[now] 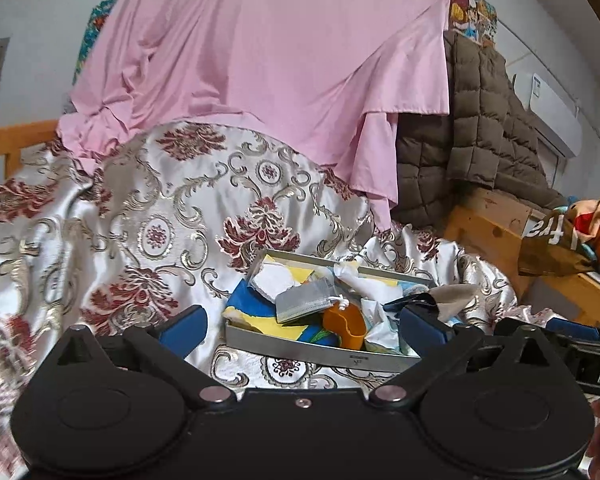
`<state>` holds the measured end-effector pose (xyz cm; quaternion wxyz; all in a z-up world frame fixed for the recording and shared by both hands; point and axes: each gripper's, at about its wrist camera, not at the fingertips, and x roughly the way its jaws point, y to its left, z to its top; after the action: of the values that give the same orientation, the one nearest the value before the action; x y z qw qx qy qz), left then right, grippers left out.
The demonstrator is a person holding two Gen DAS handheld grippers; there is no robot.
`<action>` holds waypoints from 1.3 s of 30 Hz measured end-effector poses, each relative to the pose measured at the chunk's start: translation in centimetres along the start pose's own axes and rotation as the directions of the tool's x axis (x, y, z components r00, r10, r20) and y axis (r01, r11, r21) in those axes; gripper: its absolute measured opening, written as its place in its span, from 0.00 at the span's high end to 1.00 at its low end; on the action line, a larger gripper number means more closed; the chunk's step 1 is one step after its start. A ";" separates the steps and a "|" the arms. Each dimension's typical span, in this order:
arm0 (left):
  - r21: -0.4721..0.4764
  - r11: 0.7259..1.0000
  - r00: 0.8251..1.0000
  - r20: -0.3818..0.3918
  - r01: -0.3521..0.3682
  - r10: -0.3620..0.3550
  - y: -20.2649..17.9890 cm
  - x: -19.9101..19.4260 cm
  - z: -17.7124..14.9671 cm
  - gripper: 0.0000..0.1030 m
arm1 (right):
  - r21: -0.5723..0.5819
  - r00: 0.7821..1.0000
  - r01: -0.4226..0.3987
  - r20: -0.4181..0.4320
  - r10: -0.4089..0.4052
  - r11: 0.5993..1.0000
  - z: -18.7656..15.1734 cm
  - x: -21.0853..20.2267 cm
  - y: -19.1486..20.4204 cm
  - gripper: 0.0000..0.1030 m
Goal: Organize soft objects
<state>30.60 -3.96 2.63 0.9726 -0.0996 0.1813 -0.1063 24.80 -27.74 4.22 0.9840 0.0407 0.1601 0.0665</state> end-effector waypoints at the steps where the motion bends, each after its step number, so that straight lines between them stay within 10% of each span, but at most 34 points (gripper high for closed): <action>1: 0.001 1.000 1.000 0.004 -0.003 0.003 -0.2 -0.8 -0.1 0.01 | -0.003 1.000 0.000 0.003 0.000 1.000 0.0 -0.6 0.2 0.00; 39: 0.044 0.999 0.998 0.060 -0.029 0.027 -0.3 -14.6 -7.3 0.01 | 0.080 0.989 0.145 0.012 -0.147 0.986 -5.9 -13.2 4.9 0.00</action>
<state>14.52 -1.81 0.87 0.9809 -0.0783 0.1511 -0.0937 9.98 -24.41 3.25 0.9853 0.0685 0.1562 -0.0126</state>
